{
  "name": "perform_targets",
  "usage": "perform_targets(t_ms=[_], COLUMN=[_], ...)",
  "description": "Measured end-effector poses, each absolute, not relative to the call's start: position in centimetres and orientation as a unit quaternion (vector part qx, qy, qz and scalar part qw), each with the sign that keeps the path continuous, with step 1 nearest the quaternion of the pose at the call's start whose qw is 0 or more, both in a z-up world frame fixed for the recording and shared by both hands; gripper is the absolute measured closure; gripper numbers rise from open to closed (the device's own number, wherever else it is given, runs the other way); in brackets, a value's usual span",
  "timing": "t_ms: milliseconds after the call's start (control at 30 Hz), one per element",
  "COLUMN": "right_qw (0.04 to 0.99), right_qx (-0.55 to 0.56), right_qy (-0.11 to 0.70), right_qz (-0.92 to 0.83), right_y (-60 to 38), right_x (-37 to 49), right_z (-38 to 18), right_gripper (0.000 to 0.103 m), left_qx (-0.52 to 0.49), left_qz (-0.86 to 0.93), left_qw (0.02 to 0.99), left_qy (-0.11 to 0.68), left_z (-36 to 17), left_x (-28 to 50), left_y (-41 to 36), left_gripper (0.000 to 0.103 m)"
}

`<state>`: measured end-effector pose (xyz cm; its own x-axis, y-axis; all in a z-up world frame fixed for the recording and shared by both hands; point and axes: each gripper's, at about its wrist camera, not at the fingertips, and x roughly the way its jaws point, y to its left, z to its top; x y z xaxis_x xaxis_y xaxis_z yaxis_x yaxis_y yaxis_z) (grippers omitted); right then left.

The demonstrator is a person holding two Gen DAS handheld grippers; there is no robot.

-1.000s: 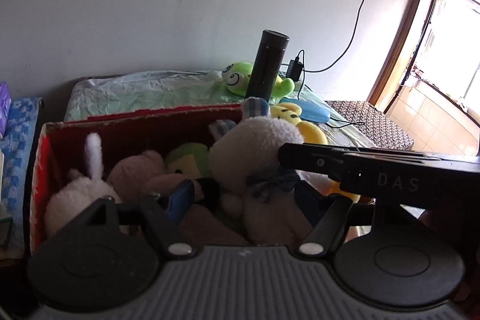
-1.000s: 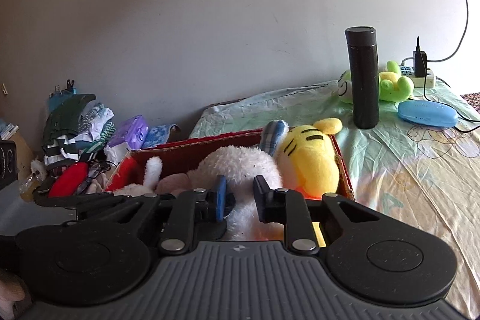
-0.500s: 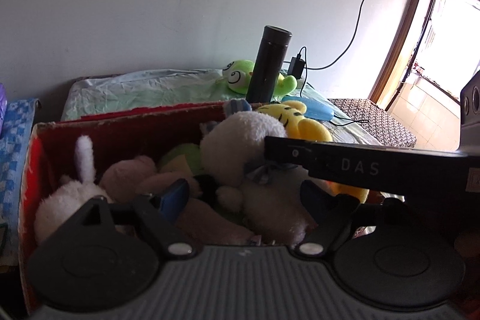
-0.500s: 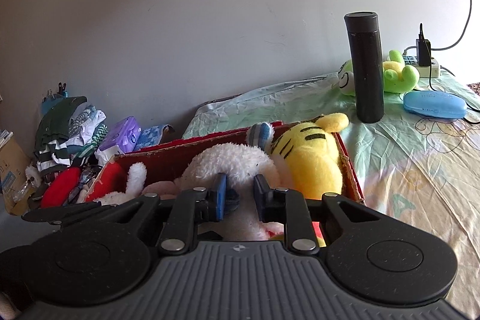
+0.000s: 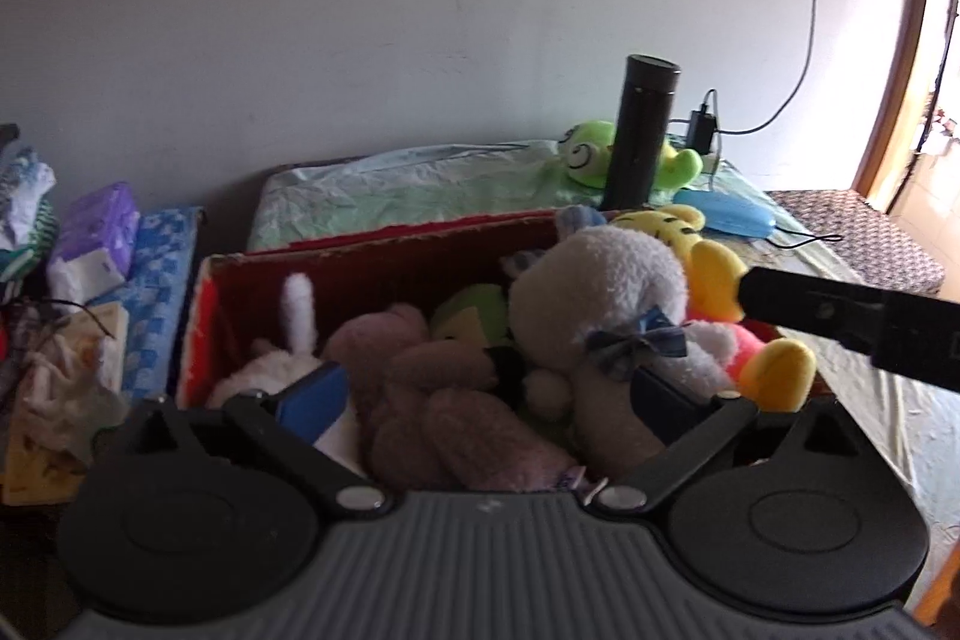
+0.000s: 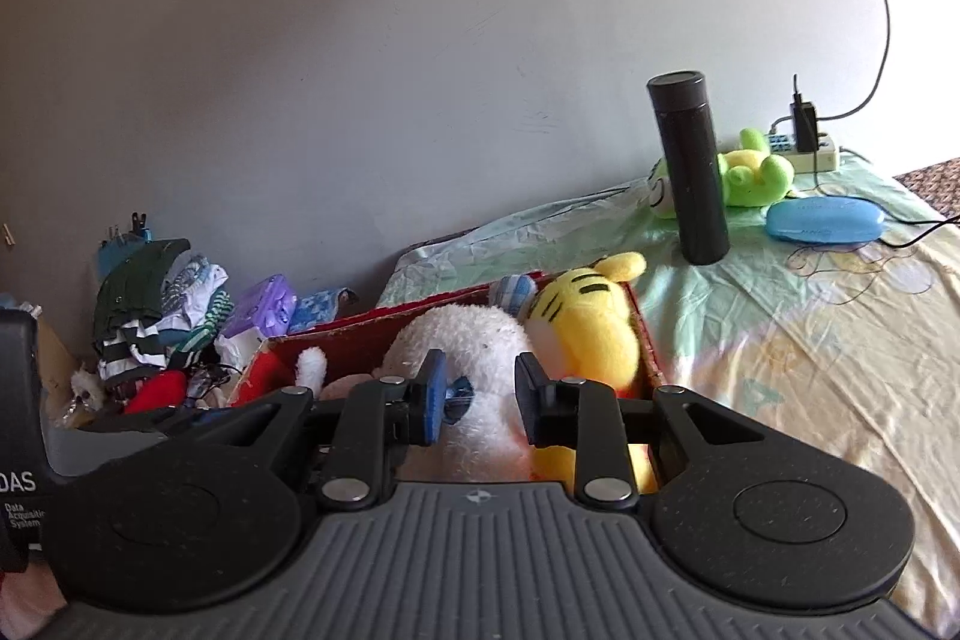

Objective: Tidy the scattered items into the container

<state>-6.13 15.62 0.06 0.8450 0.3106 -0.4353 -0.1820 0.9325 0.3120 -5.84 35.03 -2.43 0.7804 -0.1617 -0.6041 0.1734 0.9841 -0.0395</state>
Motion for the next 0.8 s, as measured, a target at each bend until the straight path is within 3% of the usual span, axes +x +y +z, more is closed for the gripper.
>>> perform_targets(t_ms=[300, 800], right_qw=[0.947, 0.921], right_qx=[0.104, 0.086], right_qy=[0.282, 0.344], right_qz=[0.114, 0.162], right_y=[14.8, 11.7], right_x=[-7.2, -10.2], right_z=[-0.7, -1.8], right_gripper=[0.073, 0.061], left_qx=[0.006, -0.020], left_qz=[0.036, 0.093], left_qw=[0.941, 0.888], left_qy=[0.338, 0.450], left_z=[-0.6, -2.4], left_x=[-7.6, -11.1], left_y=[34.8, 30.1], left_gripper=[0.001, 0.001])
